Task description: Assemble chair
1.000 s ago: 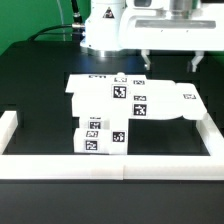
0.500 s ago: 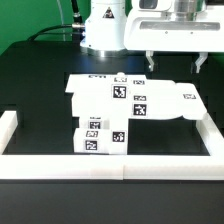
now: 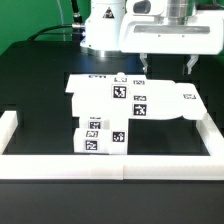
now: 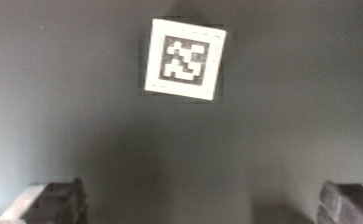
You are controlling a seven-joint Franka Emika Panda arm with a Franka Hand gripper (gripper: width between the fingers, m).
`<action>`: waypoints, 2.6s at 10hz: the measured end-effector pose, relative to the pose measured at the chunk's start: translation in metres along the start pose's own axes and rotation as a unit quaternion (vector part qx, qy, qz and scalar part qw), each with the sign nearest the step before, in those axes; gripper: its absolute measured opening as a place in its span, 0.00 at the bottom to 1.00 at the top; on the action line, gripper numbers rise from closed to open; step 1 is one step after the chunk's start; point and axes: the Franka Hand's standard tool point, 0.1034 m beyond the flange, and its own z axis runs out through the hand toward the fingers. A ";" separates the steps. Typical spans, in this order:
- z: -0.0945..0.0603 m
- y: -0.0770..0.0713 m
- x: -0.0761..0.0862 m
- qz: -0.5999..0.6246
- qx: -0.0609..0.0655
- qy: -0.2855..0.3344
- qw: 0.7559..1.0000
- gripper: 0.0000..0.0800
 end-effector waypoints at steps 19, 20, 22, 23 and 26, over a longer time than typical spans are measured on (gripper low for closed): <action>0.069 0.010 -0.023 -0.006 -0.031 -0.007 0.999 0.81; 0.070 0.011 -0.024 -0.006 -0.032 -0.008 0.999 0.81; 0.071 0.011 -0.025 -0.006 -0.032 -0.009 0.999 0.81; 0.072 0.011 -0.025 -0.007 -0.033 -0.010 0.999 0.81; 0.072 0.011 -0.025 -0.007 -0.033 -0.010 0.999 0.66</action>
Offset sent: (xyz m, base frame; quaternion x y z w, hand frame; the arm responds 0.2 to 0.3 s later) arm -0.0146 -0.0060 -0.0256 -0.0201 0.0171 0.0007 0.9997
